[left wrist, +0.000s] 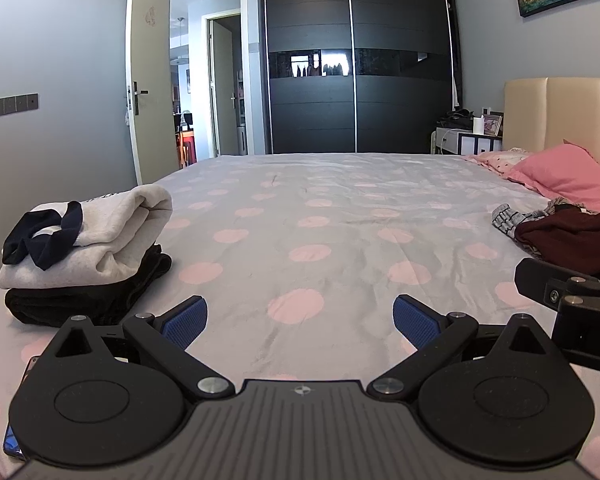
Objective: Fold clothes
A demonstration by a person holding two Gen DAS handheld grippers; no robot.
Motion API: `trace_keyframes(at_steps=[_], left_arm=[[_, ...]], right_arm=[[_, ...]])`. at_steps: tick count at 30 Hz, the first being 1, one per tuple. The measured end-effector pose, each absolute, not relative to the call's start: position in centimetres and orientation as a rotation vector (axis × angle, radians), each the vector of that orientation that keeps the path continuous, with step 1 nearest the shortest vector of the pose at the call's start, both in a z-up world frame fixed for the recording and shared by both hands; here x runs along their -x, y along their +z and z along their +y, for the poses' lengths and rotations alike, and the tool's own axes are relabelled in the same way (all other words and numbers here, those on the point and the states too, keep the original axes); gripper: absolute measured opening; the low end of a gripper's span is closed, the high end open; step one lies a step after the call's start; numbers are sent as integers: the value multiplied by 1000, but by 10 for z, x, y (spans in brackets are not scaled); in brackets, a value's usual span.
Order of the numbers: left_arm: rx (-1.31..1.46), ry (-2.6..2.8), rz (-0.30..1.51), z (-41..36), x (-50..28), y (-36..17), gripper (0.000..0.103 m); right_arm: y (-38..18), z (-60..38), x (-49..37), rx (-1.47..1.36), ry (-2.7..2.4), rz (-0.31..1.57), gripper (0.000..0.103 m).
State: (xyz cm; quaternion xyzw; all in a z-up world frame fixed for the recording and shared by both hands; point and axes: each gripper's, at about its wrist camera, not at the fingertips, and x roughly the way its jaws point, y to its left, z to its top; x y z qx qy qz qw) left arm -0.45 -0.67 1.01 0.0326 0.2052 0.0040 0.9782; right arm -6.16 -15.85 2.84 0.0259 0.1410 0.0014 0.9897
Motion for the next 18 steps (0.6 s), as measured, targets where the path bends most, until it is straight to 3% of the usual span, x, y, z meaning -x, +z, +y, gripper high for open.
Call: trace_keyframes(at_steps=[18], left_arm=[[-69,-2,422,-4,5,11,102]], right_arm=[[27,-164,61,-71,8,291,102]])
